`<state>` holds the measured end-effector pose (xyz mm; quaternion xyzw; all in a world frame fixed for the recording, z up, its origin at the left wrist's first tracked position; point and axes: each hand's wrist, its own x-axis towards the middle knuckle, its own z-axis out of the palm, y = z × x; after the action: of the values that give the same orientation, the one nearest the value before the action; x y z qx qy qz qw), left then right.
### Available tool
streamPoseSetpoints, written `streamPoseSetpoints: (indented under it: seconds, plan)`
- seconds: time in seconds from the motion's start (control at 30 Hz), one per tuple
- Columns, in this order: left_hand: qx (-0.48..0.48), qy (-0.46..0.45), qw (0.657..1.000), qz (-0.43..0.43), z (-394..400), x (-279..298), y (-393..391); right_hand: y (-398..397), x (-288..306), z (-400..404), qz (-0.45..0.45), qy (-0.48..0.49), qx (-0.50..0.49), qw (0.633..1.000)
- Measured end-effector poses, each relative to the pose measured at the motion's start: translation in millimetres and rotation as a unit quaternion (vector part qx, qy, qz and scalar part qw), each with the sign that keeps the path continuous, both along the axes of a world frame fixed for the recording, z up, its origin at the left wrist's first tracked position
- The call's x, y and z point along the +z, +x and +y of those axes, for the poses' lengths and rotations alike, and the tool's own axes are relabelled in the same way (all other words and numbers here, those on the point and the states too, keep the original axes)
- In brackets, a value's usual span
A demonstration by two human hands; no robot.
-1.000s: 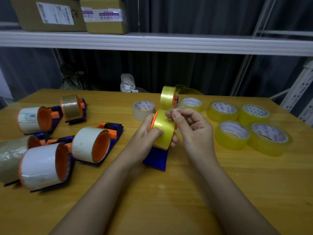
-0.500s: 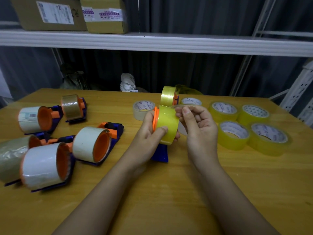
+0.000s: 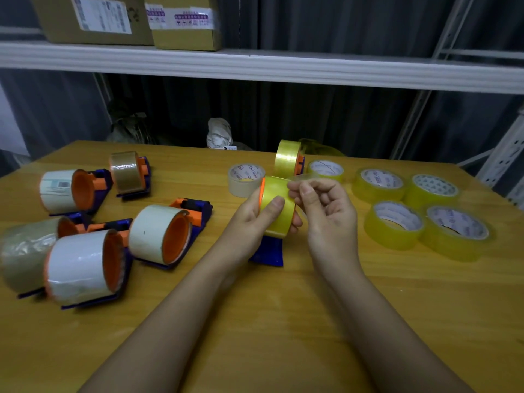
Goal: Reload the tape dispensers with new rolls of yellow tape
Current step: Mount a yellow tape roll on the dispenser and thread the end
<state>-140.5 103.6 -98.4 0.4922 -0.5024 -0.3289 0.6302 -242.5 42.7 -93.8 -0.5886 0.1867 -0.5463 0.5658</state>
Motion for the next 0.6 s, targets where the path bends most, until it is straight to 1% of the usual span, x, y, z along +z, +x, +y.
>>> streamPoseSetpoints:
  seconds: [0.17, 0.23, 0.43, 0.6]
  plan:
    - [0.008, -0.011, 1.000, -0.014, 0, -4, 4, 0, 1, -4, -0.064, 0.104, 0.002, 0.993]
    - [0.011, -0.015, 0.999, -0.026, 0, -4, 4, 0, 2, -6, -0.084, 0.129, 0.006, 0.988]
    - [-0.016, -0.008, 0.999, -0.033, 0, -5, 4, -7, 6, -18, -0.122, 0.155, -0.015, 0.980]
    - [-0.039, -0.003, 0.999, -0.027, 1, -7, 7, -11, 9, -22, -0.108, 0.162, -0.040, 0.980]
